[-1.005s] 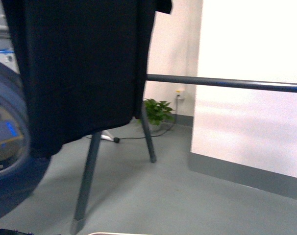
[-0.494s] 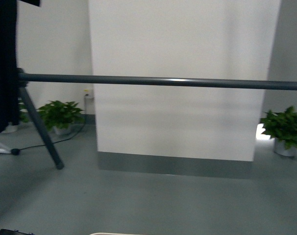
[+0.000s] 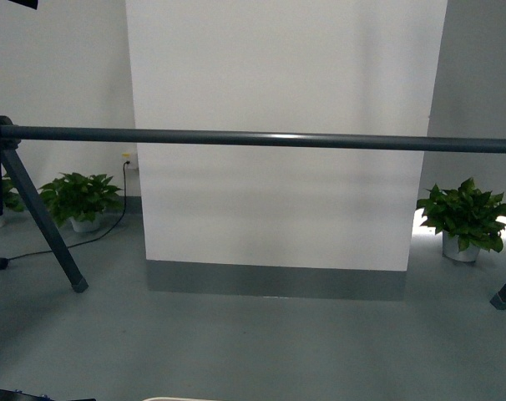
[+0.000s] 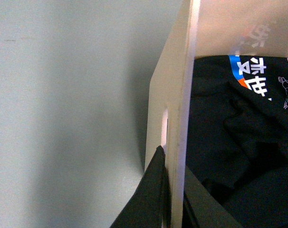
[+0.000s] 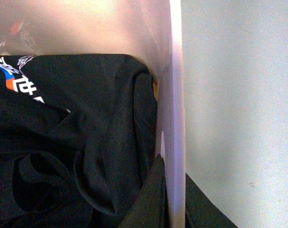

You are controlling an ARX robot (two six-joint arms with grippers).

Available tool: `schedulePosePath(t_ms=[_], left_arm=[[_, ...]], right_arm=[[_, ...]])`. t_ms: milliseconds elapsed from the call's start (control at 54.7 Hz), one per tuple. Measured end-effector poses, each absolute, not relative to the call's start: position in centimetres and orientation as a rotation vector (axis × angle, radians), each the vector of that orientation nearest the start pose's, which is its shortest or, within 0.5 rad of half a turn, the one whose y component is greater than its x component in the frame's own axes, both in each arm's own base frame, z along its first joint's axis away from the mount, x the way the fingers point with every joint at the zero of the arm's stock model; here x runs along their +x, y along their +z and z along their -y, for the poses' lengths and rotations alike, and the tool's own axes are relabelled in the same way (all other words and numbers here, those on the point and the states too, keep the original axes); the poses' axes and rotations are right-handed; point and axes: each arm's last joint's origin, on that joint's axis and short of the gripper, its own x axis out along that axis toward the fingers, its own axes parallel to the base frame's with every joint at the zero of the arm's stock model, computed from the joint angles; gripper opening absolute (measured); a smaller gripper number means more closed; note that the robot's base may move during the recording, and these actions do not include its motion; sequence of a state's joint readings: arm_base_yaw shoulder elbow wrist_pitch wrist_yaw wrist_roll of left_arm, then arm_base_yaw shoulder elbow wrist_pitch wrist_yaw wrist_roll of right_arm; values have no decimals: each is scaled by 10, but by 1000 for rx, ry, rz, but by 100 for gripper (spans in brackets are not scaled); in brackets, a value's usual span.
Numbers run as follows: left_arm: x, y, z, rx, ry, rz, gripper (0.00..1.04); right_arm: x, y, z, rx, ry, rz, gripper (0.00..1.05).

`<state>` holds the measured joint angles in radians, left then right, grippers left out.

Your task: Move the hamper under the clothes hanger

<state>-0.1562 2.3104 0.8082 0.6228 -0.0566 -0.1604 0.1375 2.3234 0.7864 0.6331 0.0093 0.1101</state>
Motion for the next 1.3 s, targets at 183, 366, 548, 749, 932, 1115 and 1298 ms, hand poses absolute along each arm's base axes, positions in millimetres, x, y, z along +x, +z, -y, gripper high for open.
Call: schedulePosePath(t_ms=[183, 366, 548, 749, 932, 1115, 1298], left_arm=[[332, -16, 52, -58, -34, -881, 4], [332, -16, 54, -58, -44, -882, 4], [332, -16, 54, -56, -38, -881, 4], [332, -16, 54, -56, -39, -881, 4], [332, -16, 54, -57, -37, -881, 12], [332, -16, 52, -54, -21, -878, 37], [332, -16, 51, -55, -19, -878, 60]], right_arm=[[326, -23, -43, 33, 57, -906, 2], [326, -23, -40, 35, 43, -905, 2], [326, -23, -41, 35, 48, -906, 2], [326, -23, -41, 35, 48, -906, 2], [326, -23, -41, 32, 46, -905, 10], [327, -22, -40, 28, 32, -902, 34], [327, -22, -39, 27, 27, -902, 57]])
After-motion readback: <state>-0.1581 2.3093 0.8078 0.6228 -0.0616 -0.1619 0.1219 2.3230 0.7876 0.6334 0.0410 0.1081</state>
